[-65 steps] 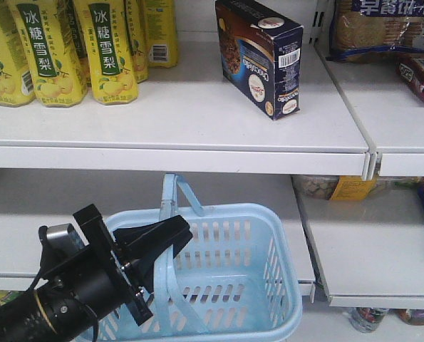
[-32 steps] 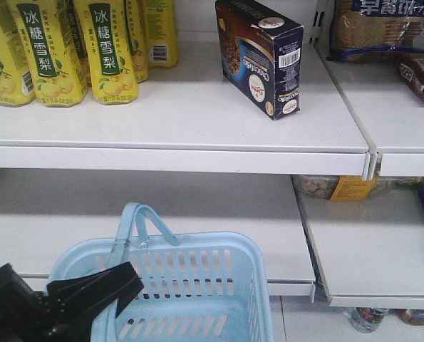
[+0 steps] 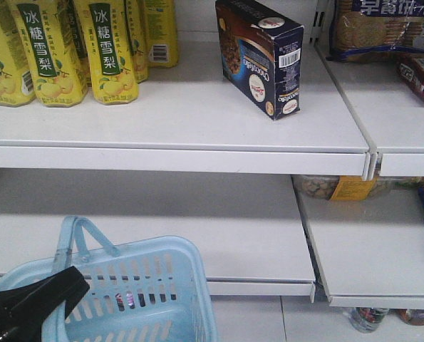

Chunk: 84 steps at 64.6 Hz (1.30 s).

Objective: Left arm holds basket, right arm returns cookies

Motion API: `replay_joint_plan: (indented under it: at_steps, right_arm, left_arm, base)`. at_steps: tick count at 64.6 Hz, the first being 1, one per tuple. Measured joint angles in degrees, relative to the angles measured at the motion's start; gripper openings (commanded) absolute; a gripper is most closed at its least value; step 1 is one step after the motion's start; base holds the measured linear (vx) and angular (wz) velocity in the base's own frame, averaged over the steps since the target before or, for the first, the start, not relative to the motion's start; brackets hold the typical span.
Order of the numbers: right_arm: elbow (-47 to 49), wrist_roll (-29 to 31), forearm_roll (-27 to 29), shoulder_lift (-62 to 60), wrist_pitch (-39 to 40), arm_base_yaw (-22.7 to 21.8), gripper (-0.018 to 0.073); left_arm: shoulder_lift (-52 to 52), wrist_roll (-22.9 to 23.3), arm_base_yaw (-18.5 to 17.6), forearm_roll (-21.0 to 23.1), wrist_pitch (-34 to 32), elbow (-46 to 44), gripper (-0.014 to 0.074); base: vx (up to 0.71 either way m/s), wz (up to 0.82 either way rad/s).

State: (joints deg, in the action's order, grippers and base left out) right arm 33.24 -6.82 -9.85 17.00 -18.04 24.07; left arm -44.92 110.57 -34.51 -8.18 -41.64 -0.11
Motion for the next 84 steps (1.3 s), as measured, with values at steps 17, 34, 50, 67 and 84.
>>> replay_joint_plan:
  at_steps: [17,34,50,67,84]
  right_arm:
    - [0.0,0.0,0.0,0.0,0.0,0.0,-0.0006]
    - [0.0,0.0,0.0,0.0,0.0,0.0,-0.0006]
    - [0.0,0.0,0.0,0.0,0.0,0.0,-0.0006]
    - [0.0,0.0,0.0,0.0,0.0,0.0,-0.0006]
    - [0.0,0.0,0.0,0.0,0.0,0.0,-0.0006]
  left_arm:
    - [7.5,0.0,6.6,-3.3,10.6,0.2,0.0]
    - [14.1,0.0,14.5,-10.4,17.1,0.2,0.0]
    - [18.5,0.4,21.2,-13.7,20.3,0.2,0.0]
    - [22.9,1.0,27.7,-18.5,23.1,0.2,0.0]
    - [25.3,0.3,31.8,-21.1,24.0,0.2,0.0]
  base:
    - [0.0,0.0]
    - [0.0,0.0]
    - [0.0,0.0]
    - [0.0,0.0]
    - [0.0,0.0]
